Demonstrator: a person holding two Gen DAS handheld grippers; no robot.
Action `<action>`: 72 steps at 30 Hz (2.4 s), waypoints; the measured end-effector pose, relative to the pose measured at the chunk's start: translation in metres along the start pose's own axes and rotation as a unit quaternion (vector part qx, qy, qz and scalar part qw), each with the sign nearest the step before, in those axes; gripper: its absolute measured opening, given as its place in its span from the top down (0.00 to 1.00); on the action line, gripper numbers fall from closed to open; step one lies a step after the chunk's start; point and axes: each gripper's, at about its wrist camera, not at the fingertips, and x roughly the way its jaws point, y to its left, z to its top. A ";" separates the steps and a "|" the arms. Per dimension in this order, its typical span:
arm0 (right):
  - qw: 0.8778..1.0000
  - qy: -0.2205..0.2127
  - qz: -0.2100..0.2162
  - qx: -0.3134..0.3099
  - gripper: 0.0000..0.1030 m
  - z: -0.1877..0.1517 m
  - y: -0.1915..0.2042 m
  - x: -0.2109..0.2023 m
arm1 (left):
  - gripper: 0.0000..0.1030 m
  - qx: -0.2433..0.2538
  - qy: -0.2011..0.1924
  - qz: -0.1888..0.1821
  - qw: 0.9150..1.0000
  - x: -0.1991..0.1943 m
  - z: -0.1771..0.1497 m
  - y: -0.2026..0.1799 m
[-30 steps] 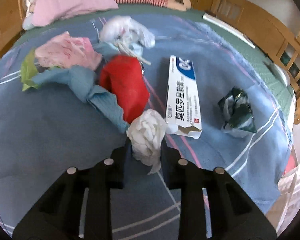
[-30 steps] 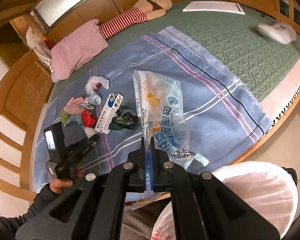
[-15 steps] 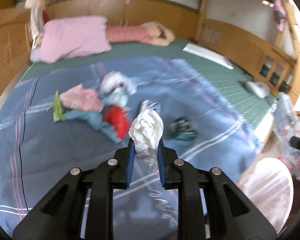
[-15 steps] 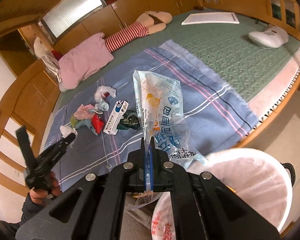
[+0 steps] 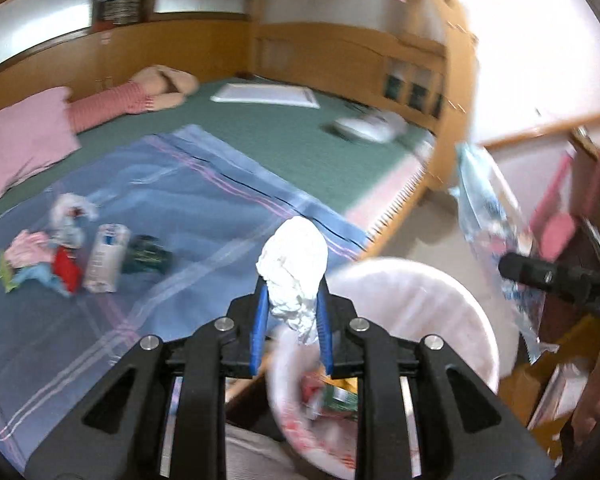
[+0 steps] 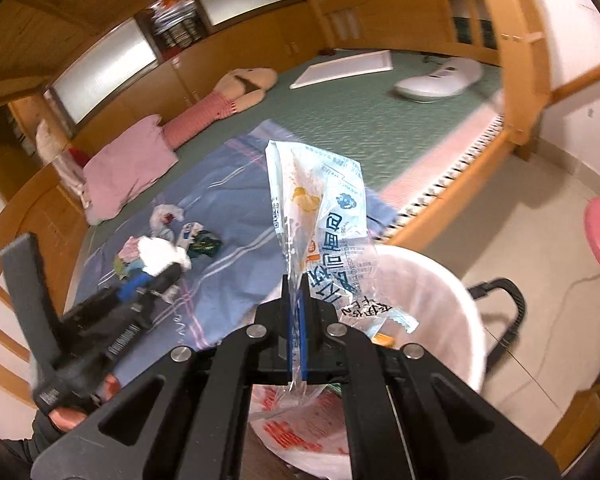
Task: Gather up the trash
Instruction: 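Carry the tissue and clear bag over the bin and open both tools, then move both open tools back over the trash pile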
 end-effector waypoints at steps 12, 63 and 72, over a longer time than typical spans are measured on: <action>0.999 -0.007 -0.031 0.043 0.97 -0.023 -0.044 -0.026 | 0.63 0.057 0.089 -0.009 0.994 0.062 -0.035 -0.061; 0.980 0.155 0.075 -0.104 0.36 0.003 0.130 0.209 | 0.18 -0.180 0.010 0.249 0.952 -0.080 -0.058 0.227; 0.975 0.171 0.060 -0.131 0.36 0.025 0.179 0.286 | 0.18 -0.229 0.023 0.271 0.935 -0.085 -0.082 0.284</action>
